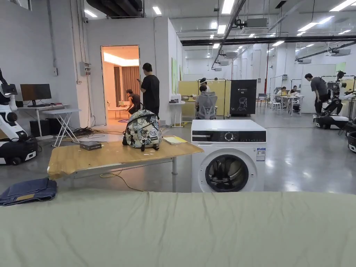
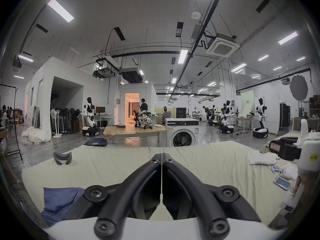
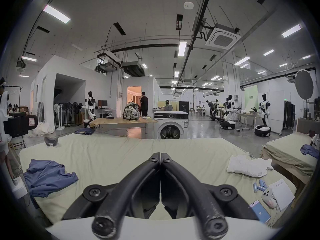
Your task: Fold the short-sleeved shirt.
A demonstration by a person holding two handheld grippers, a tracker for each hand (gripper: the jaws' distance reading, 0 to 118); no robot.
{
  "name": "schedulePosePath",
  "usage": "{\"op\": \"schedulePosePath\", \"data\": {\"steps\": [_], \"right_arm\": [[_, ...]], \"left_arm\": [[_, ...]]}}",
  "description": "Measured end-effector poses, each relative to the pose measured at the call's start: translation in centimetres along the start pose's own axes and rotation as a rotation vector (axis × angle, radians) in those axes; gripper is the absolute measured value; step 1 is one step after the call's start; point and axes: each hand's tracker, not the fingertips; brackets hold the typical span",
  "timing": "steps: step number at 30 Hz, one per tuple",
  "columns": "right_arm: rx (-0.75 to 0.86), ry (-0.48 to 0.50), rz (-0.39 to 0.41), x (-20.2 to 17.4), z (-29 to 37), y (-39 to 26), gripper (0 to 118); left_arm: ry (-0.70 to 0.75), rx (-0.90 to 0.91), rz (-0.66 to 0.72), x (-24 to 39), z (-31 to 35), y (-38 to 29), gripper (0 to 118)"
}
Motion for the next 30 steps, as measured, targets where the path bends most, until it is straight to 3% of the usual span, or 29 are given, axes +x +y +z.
{"op": "schedulePosePath", "data": {"steps": [10, 22, 30], "right_arm": [[-0.003, 0.027, -0.006, -0.9, -0.5, 0.1, 0], [-0.017, 0.227, -0.049, -5.5, -2.7, -0.2, 0], [-0.034, 0.309, -0.035, -8.2, -3.6, -0.5, 0]], "left_arm": [[0.036, -0.001, -0.004, -0.9, 0.9, 0.0, 0], [0.143, -0.009, -0.028, -4.0, 3.8, 0.1, 0], [0.226, -0.030, -0.019, -6.3, 5.0, -0.1, 0]]}}
